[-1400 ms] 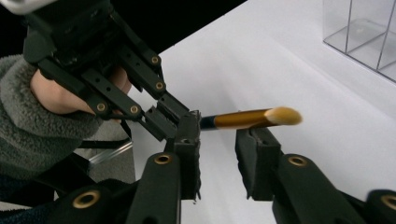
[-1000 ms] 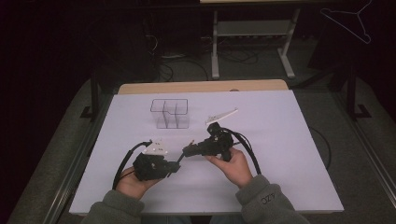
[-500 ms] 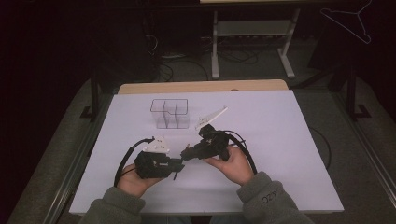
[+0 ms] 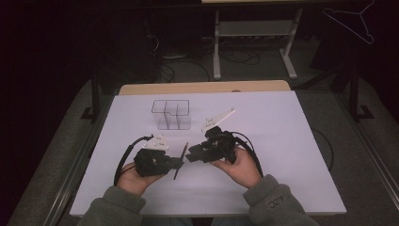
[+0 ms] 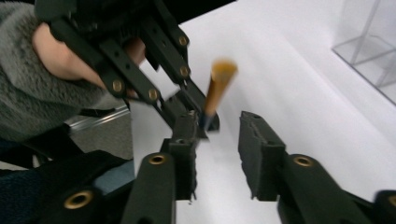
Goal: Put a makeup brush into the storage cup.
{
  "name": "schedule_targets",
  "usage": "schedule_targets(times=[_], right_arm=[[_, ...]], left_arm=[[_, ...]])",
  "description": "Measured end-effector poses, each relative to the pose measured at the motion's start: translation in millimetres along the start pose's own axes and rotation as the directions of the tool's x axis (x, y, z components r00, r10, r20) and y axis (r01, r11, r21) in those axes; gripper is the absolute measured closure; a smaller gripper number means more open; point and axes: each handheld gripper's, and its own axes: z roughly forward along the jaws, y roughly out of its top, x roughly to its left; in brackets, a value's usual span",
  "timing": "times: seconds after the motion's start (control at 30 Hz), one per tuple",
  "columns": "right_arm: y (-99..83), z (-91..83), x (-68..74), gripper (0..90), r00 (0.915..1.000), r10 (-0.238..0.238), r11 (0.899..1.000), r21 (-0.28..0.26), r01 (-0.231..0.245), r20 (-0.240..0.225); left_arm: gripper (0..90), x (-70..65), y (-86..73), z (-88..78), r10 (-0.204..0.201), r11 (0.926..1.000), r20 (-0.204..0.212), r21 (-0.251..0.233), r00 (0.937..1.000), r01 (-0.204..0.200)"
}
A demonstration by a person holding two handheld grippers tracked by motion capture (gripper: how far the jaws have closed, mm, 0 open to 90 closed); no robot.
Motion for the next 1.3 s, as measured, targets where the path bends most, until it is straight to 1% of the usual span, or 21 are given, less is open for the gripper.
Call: schedule_targets(times=[0.03, 0.07, 0.1, 0.13, 0.17, 0.2, 0.23, 0.37, 0.43, 0.6, 0.63, 0.7, 0.73, 0.8, 0.83, 0.9, 0.93, 1.17, 1.23, 1.27, 1.3], right_arm=[[-1.7, -2.1, -0.3, 62.6, 1.0, 0.001, 1.0, 0.004, -0.001, 0.007], [-3.7, -4.0, -0.7, 61.4, 0.9998, -0.004, 1.0, 0.003, 0.004, 0.02], [-5.5, -5.9, -0.7, 60.2, 0.9997, -0.002, 1.0, 0.001, 0.002, 0.024], [-7.4, -7.9, -1.1, 60.2, 0.9993, -0.005, 1.0, 0.001, 0.005, 0.038], [-9.4, -10.1, -1.5, 58.3, 0.9988, -0.005, 1.0, 0.0, 0.005, 0.049], [-11.7, -12.2, -1.8, 57.2, 0.9984, -0.003, 1.0, -0.003, 0.004, 0.057], [-14.0, -14.5, -2.0, 55.7, 0.9977, -0.001, 1.0, -0.003, 0.001, 0.068], [-24.0, -24.6, -4.8, 51.1, 0.9945, 0.001, 1.0, -0.004, -0.001, 0.105], [-29.8, -29.9, -6.0, 49.2, 0.9912, -0.006, 1.0, -0.004, 0.007, 0.132], [-43.4, -41.6, -9.2, 44.7, 0.9839, 0.011, 1.0, -0.006, -0.01, 0.178], [-43.4, -41.6, -9.2, 44.7, 0.9839, 0.011, 1.0, -0.006, -0.01, 0.178], [-51.1, -47.4, -10.2, 42.3, 0.9792, 0.023, 1.0, -0.011, -0.021, 0.202], [-53.7, -49.0, -11.0, 41.8, 0.9774, 0.021, 1.0, -0.012, -0.019, 0.21], [-59.1, -52.7, -12.3, 39.9, 0.9746, 0.024, 1.0, -0.012, -0.022, 0.223], [-62.0, -54.7, -12.8, 39.4, 0.9729, 0.031, 0.999, -0.015, -0.028, 0.229], [-67.9, -58.7, -14.1, 37.6, 0.9701, 0.037, 0.999, -0.022, -0.032, 0.24], [-70.7, -60.7, -14.7, 36.6, 0.9679, 0.043, 0.999, -0.025, -0.038, 0.248], [-87.8, -72.5, -18.8, 34.3, 0.9559, 0.067, 0.998, -0.033, -0.06, 0.286], [-91.4, -76.2, -19.4, 33.4, 0.9523, 0.066, 0.998, -0.032, -0.059, 0.298], [-93.1, -78.1, -19.2, 33.1, 0.9506, 0.072, 0.997, -0.034, -0.065, 0.302], [-95.1, -80.0, -19.8, 32.6, 0.9497, 0.069, 0.997, -0.035, -0.061, 0.305]], left_arm=[[83.4, 1.7, -0.2, -0.8, -0.01, 0.9999, 0.002, 0.001, 0.9999, 0.01], [83.4, 4.0, -0.3, -1.2, -0.008, 1.0, -0.003, -0.003, 1.0, 0.008], [83.5, 5.2, -0.2, -2.0, -0.017, 0.9998, -0.003, -0.004, 0.9998, 0.017], [83.4, 5.2, -0.2, -2.0, -0.017, 0.9998, -0.003, -0.004, 0.9998, 0.017], [83.4, 8.4, 0.3, -3.4, -0.025, 0.9996, -0.007, -0.013, 0.9997, 0.025], [83.4, 9.0, 0.5, -4.3, -0.044, 0.9989, -0.006, -0.016, 0.999, 0.044], [83.5, 9.0, 0.5, -4.3, -0.044, 0.9989, -0.006, -0.016, 0.999, 0.044], [83.4, 18.0, 3.0, -9.7, -0.073, 0.9969, -0.016, -0.031, 0.9972, 0.072], [83.4, 21.6, 4.2, -12.0, -0.079, 0.9963, -0.02, -0.035, 0.9967, 0.078], [83.4, 27.8, 7.6, -15.8, -0.099, 0.9942, -0.037, -0.047, 0.9945, 0.097], [83.5, 27.8, 7.6, -15.8, -0.099, 0.9942, -0.037, -0.047, 0.9945, 0.097], [83.4, 31.3, 10.1, -18.2, -0.099, 0.9941, -0.047, -0.048, 0.9939, 0.097], [83.4, 32.2, 11.0, -18.8, -0.103, 0.9937, -0.049, -0.05, 0.9935, 0.101], [83.4, 34.0, 13.0, -20.3, -0.109, 0.9929, -0.054, -0.054, 0.9926, 0.106], [83.4, 35.4, 14.1, -21.2, -0.103, 0.9935, -0.058, -0.054, 0.993, 0.1], [83.4, 37.1, 16.3, -22.5, -0.108, 0.993, -0.067, -0.055, 0.9919, 0.105], [83.4, 38.8, 17.5, -23.4, -0.104, 0.9934, -0.071, -0.056, 0.992, 0.1], [83.4, 46.5, 26.0, -29.4, -0.119, 0.9912, -0.102, -0.07, 0.9876, 0.113], [83.4, 49.7, 28.0, -31.0, -0.116, 0.9922, -0.111, -0.059, 0.9871, 0.11], [83.4, 50.4, 29.0, -30.7, -0.127, 0.9904, -0.114, -0.069, 0.9853, 0.12], [83.4, 52.0, 30.0, -31.6, -0.123, 0.9911, -0.12, -0.065, 0.9851, 0.116]])
